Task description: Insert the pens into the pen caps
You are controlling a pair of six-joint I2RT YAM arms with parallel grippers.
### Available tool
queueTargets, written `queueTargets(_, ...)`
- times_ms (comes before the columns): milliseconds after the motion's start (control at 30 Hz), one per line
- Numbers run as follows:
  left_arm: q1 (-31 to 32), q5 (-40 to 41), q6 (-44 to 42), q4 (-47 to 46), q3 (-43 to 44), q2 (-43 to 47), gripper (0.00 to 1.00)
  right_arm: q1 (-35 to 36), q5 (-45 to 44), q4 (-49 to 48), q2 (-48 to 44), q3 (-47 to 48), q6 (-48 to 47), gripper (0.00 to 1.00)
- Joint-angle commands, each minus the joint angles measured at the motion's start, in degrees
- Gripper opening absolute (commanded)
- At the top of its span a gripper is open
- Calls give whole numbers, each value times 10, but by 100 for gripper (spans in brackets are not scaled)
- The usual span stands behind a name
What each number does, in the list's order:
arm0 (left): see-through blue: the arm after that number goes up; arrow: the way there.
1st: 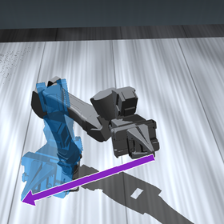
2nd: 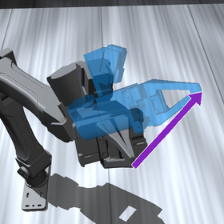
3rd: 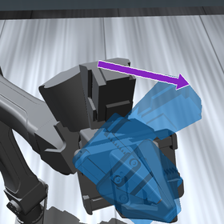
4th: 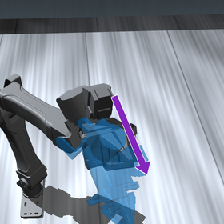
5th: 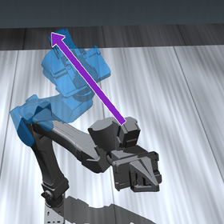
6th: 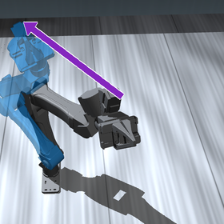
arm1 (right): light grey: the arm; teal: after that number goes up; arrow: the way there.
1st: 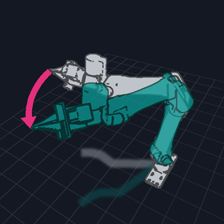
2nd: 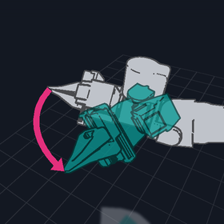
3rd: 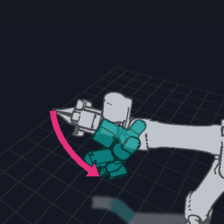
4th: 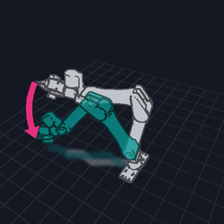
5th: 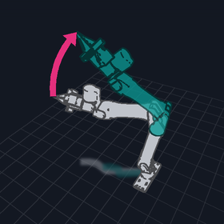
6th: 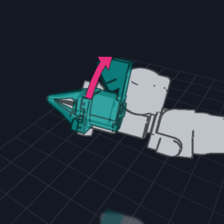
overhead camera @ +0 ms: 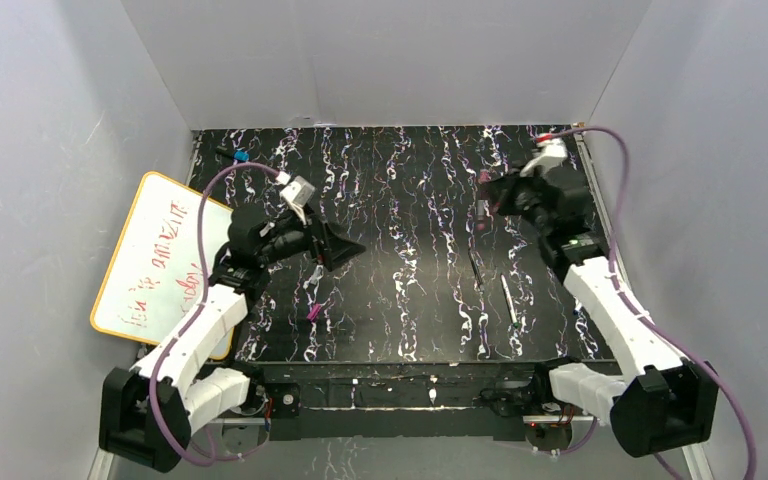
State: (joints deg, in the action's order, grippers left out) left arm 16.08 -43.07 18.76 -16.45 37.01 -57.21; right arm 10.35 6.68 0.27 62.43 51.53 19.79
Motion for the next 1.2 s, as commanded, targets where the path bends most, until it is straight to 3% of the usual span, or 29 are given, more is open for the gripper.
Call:
queueTargets(0, 43, -83, 45, -135, 25, -45, 98, 130, 35, -141, -18, 2, 52, 1)
queueTargets(267, 79, -89, 43, -164, 44, -88, 91, 298, -30, -219, 13, 29, 38, 1)
queueTargets(433, 82, -92, 60, -187, 41, -87, 80, 341, -43, -247, 45, 41, 34, 1)
queueTargets(567, 85, -94, 77, -212, 39, -89, 79, 382, -64, -287, 67, 43, 23, 1)
queueTargets(700, 86, -92, 98, -250, 34, -89, 75, 403, -91, -312, 84, 43, 17, 1)
queueTargets(1167, 88, -110, 125, -284, 24, -88, 38, 429, -103, -382, 120, 40, 25, 1)
